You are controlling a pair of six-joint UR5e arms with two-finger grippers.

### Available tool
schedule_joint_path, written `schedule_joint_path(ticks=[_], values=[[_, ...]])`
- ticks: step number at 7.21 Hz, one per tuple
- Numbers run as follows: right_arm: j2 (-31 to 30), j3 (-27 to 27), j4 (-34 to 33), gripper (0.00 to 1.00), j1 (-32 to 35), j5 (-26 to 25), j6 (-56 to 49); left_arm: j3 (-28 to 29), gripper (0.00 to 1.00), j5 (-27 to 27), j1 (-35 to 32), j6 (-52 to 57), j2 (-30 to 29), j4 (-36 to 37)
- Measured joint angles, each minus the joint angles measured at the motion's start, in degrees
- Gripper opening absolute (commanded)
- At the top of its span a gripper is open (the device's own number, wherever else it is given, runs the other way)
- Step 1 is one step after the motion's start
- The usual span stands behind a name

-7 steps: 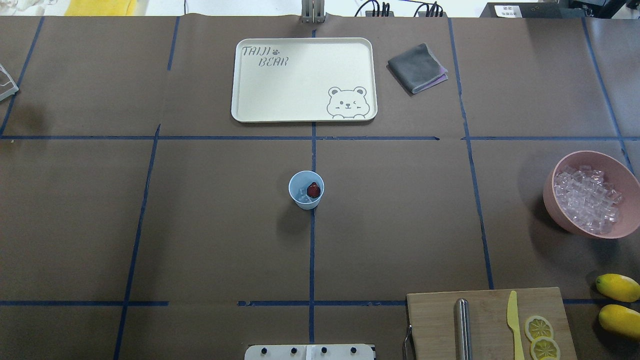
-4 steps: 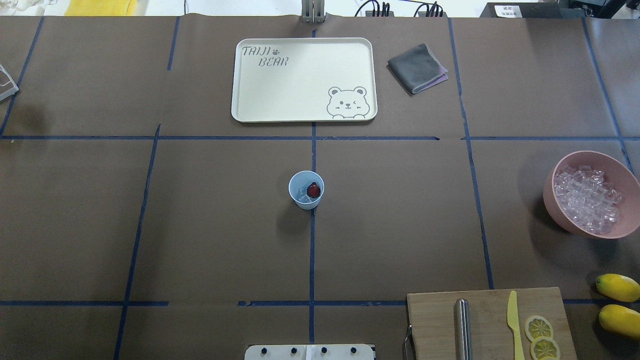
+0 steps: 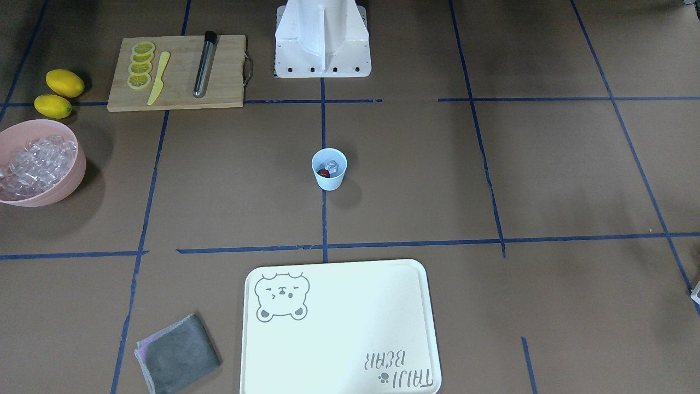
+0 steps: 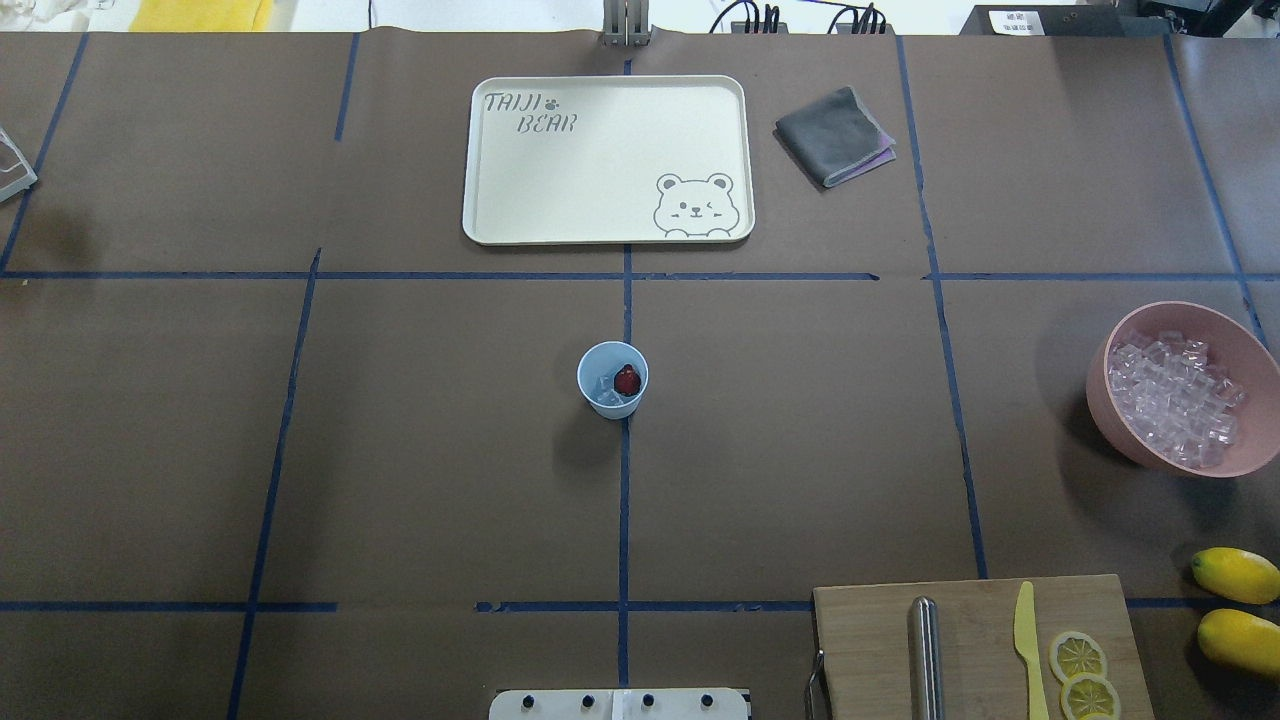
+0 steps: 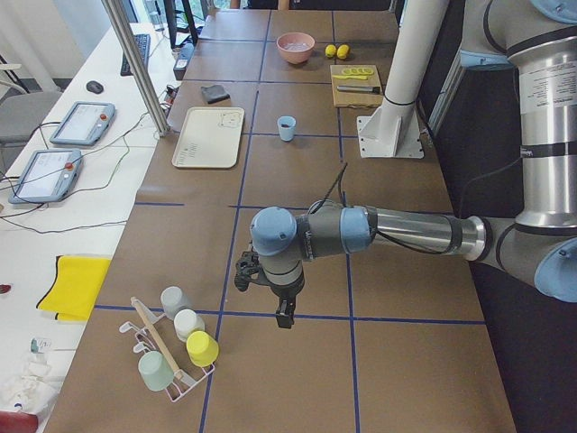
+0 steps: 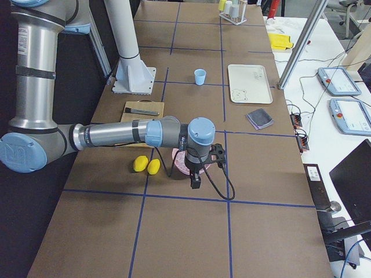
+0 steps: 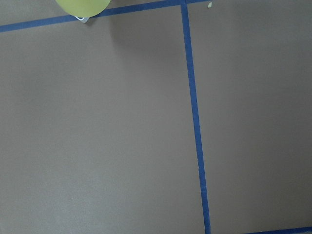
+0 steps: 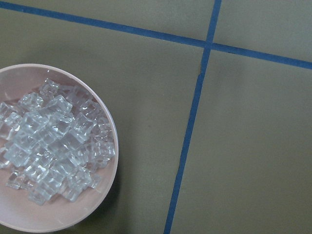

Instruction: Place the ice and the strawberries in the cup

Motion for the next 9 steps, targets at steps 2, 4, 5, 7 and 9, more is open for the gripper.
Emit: schedule_joint_path(ticks=[2,4,5,7,9], values=[[0.01,0.00,0.04,0.99,-0.02,0.00,0.01,0.40,1.00,0.05,0.20,-0.25,-0.41,-0.17],[-0.07,-0.03,-0.01,0.99,-0.13,0.00,0.01,0.74,1.00,-0.04,0.26,-0.48,-0.65,-0.26],[-0.11,-0.11,-0.05,0.99,-0.27,-0.02,0.01,0.67,1.00,-0.44,0.26,-0.54,-0.68,-0.23],[-0.15,-0.46,-0.08,0.99,-0.94,-0.08,0.01,0.20,1.00,-1.53,0.26,-0.46,-0.82,0.06],[-0.16,-0.99,-0.09,0.99,-1.40,-0.09,0.01,-0.04,1.00,-1.69,0.28,-0.13,-0.96,0.12]])
